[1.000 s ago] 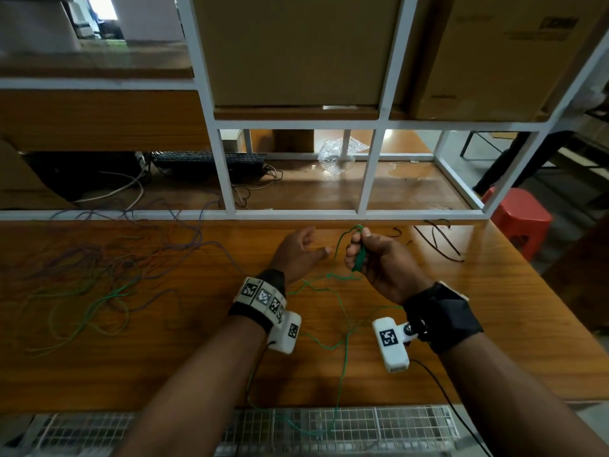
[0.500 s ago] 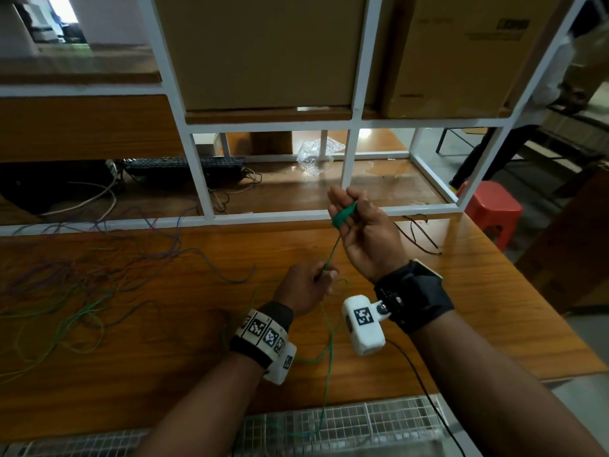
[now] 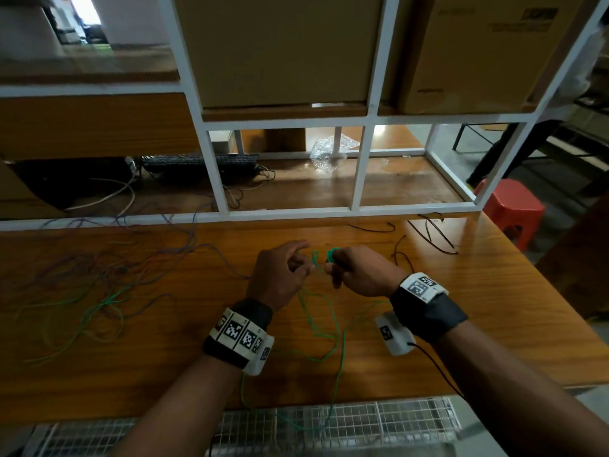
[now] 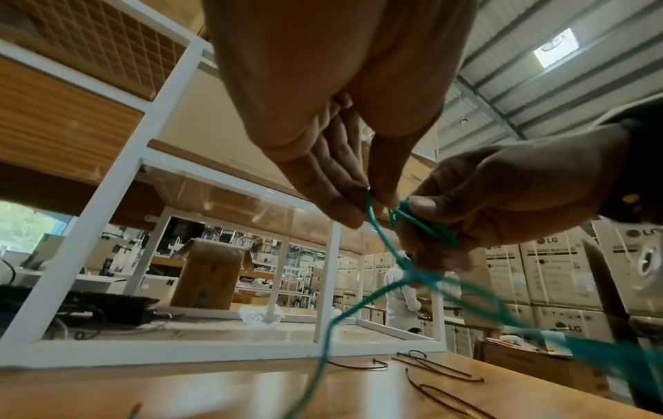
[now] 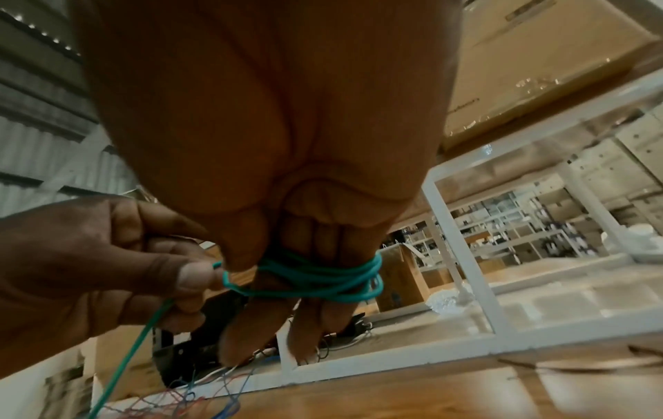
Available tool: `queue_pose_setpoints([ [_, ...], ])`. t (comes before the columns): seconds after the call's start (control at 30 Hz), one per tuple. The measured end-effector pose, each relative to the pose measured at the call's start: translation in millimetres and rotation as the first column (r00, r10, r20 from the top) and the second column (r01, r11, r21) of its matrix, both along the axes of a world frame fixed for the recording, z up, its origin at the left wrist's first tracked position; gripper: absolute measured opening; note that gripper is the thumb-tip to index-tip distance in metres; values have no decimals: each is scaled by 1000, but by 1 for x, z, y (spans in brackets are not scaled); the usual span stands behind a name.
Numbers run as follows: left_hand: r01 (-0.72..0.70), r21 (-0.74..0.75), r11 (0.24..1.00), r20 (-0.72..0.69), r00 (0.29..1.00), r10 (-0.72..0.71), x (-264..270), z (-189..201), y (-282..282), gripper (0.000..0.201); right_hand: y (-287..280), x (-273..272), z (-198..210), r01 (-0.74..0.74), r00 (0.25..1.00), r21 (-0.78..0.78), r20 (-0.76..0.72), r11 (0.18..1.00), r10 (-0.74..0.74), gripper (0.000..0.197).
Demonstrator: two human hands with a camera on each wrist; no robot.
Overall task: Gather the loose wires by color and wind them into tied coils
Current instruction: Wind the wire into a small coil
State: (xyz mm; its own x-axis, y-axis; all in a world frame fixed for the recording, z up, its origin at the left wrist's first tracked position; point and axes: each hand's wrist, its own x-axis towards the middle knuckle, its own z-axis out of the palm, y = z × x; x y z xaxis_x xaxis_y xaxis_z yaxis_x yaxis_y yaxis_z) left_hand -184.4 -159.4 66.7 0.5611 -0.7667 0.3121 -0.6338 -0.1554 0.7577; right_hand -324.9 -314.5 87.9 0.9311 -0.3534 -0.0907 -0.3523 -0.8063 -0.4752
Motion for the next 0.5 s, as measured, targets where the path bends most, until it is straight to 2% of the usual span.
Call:
queue_pose_setpoints([
  [0.13,31,-73,997,191,981,-16,5,3,-2,26,6,0,-1,-39,997,151,-64,988,49,41],
  [0.27,111,-25,994,412,907,-90,7,1,-7,17,8,0,-2,-46,997,148,-59,988,56,43],
  [0.4,95,99,991,449,884,-130,6,6,-15,15,8,-1,1,-60,995,136,-75,989,71,38],
  [0.5,81,233,969,438,881,-179,10,15,-21,16,8,-4,4,-99,991,57,-84,993,104,28],
])
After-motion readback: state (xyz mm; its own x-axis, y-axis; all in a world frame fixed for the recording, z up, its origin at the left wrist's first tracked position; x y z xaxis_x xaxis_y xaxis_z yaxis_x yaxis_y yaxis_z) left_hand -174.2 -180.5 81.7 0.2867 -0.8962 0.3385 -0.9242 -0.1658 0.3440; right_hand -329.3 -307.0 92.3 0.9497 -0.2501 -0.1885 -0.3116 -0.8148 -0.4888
